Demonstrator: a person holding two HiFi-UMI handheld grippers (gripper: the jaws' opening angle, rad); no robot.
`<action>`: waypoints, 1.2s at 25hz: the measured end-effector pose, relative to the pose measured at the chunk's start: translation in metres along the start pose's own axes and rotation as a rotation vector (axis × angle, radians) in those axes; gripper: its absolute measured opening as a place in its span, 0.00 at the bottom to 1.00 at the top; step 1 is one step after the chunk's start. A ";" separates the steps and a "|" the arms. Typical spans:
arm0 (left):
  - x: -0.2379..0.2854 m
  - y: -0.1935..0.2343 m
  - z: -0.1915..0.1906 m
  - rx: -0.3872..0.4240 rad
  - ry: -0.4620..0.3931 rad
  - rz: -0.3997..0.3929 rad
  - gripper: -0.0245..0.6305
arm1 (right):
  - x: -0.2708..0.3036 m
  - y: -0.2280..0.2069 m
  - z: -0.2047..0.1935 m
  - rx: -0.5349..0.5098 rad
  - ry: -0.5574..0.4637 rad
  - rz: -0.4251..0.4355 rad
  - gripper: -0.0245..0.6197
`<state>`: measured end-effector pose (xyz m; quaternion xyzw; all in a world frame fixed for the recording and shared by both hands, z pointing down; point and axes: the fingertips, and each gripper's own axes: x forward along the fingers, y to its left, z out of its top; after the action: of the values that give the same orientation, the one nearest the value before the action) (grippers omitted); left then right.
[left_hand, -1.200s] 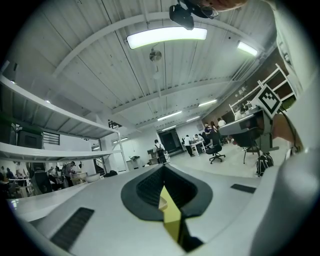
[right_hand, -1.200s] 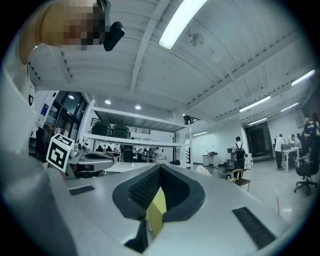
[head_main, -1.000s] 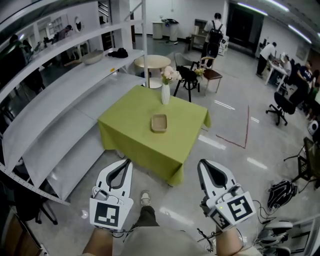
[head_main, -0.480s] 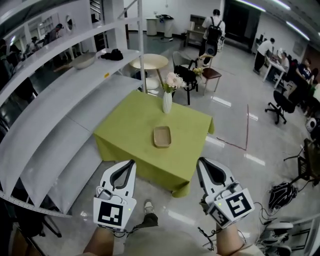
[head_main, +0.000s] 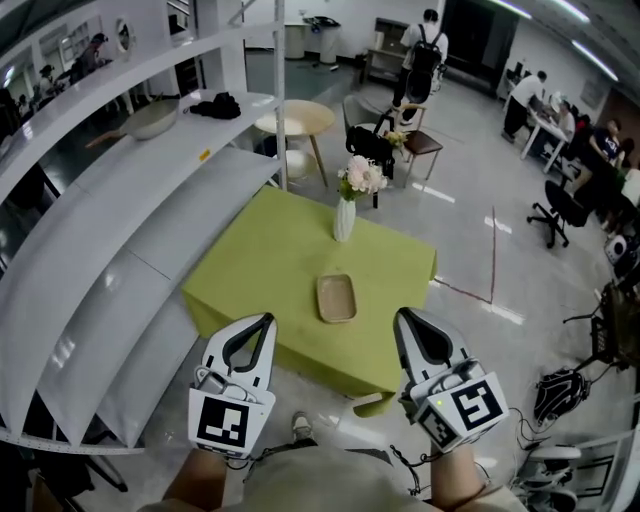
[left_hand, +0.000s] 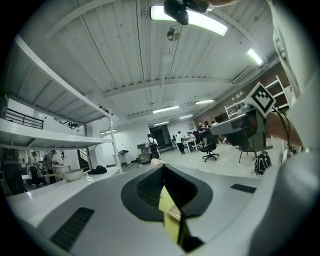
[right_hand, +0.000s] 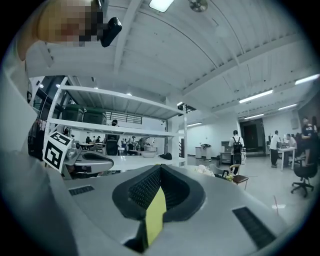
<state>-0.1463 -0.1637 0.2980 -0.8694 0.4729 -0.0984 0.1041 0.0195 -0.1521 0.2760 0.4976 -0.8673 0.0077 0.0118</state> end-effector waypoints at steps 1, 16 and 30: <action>0.006 0.007 0.000 -0.002 -0.005 -0.003 0.05 | 0.010 -0.001 0.002 0.007 -0.004 -0.004 0.05; 0.082 0.048 -0.026 -0.048 0.052 0.023 0.05 | 0.087 -0.051 -0.012 0.044 0.043 0.012 0.05; 0.152 0.047 -0.054 -0.039 0.136 0.052 0.05 | 0.135 -0.120 -0.079 0.081 0.192 0.041 0.07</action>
<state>-0.1177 -0.3218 0.3477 -0.8498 0.5034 -0.1454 0.0571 0.0555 -0.3273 0.3588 0.4770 -0.8710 0.0907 0.0746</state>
